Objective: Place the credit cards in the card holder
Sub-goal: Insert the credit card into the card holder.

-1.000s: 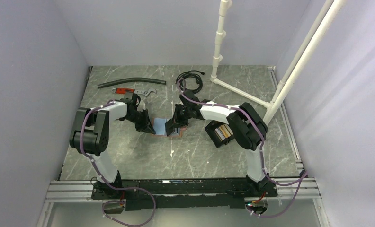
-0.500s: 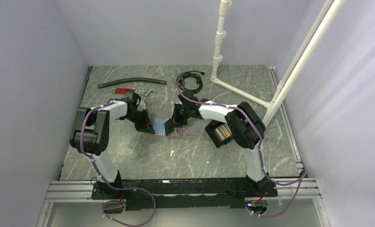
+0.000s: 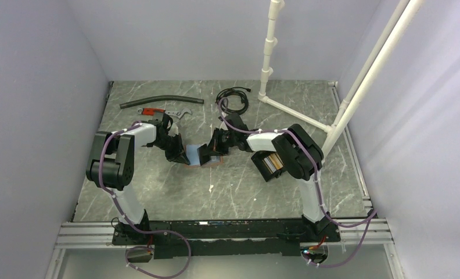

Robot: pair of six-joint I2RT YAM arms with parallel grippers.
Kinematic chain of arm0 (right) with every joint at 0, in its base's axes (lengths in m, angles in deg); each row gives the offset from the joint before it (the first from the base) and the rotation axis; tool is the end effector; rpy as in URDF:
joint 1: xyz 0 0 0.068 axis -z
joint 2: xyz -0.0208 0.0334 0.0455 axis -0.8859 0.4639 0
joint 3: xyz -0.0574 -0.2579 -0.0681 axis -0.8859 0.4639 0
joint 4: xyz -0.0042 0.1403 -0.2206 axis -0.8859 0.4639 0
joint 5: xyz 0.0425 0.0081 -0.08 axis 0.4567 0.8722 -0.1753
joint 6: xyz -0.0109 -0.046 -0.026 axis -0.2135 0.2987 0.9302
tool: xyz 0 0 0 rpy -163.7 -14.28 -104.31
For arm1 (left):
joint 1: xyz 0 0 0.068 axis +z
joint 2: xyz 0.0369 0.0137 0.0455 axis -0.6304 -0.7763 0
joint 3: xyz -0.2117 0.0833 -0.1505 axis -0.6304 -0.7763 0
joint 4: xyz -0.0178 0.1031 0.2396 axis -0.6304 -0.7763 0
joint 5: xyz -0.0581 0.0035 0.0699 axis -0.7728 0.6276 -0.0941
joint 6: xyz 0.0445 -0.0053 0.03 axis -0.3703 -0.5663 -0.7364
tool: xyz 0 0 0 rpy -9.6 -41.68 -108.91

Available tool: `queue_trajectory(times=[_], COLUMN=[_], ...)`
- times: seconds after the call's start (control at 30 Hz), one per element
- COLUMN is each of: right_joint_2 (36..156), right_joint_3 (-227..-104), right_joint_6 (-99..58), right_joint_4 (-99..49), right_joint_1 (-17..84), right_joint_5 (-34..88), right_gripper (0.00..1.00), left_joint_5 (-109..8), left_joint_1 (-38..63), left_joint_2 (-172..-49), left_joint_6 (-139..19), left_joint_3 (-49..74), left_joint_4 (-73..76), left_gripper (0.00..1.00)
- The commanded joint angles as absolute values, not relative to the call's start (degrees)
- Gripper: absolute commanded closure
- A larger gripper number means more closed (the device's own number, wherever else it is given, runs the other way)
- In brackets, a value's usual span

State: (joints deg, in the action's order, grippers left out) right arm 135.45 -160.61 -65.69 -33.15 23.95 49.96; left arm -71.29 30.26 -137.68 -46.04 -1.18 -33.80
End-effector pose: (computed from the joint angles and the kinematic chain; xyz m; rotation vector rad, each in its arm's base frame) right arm 0.3306 0.2855 0.1236 -0.0107 2.6130 1.3274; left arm 0.3128 -0.0659 0.1396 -0.3421 2.9488 -0.8306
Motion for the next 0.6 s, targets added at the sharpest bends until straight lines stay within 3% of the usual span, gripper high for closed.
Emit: queue_trajectory(times=[0.0, 0.37, 0.57], right_joint_2=[138.7, 141.5, 141.7], right_joint_3=[-159.0, -159.5, -155.0], right_joint_6=[-61.5, -60.3, -67.5], right_joint_4=[-40.3, -45.5, -54.4], right_joint_1=[25.1, 27.1, 26.0], right_joint_5=[51.9, 54.1, 53.2], right_gripper=[1.0, 1.0, 1.0], left_joint_5=[-66.0, -65.7, -67.0], left_joint_1=[30.2, 29.9, 29.9], left_joint_2=[-139.1, -138.8, -138.7], left_joint_6=[-46.9, -47.0, -46.9], left_joint_3=[-0.7, -0.8, -0.8], left_joint_4=[-34.4, -34.3, -33.7], left_gripper=[1.0, 1.0, 1.0])
